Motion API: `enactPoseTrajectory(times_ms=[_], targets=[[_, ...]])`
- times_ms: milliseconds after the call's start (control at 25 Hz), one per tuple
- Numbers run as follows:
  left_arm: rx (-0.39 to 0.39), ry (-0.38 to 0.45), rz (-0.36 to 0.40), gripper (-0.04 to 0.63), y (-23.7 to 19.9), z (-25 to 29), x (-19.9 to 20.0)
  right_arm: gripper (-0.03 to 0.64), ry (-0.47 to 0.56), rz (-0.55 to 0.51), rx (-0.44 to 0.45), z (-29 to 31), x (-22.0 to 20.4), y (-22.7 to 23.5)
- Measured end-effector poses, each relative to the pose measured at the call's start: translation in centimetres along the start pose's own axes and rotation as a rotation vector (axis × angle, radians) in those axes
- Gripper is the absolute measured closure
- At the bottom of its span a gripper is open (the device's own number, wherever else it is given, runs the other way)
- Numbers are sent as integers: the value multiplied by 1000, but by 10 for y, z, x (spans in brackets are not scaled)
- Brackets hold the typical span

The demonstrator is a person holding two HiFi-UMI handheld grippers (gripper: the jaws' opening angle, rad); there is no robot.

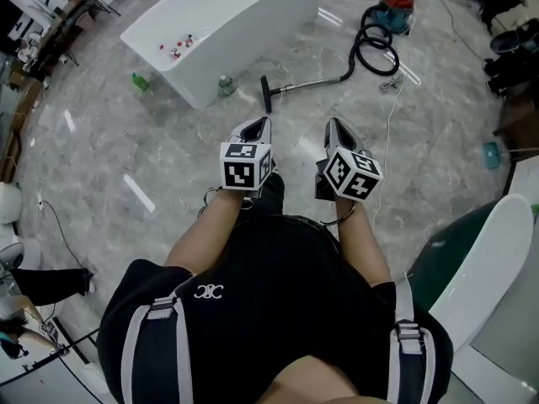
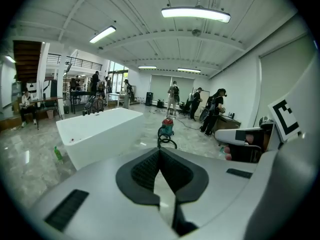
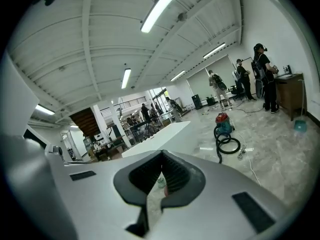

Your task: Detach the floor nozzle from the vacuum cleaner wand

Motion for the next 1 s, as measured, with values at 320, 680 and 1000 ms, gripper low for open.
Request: enactPoseTrajectory(times_ms=[320,680,1000], targets=[[-60,16,-17,597,-28,95,24,612,3,-49,-51,78,25,27],[-88,-32,-81,597,-122,220,78,612,-23,-68,-90,229,87,29],[-68,-71,-146,597,-209,302,109,612,-85,-126,-63,349,106,5]])
Point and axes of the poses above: the fingertips, and each gripper's own axes: z forward along the fingers, y to its right, x out of its top, the point moved 4 cm from there along -z, backward along the fingers, and after that the axes turned 7 degrees about z, right-handed, at the moved point
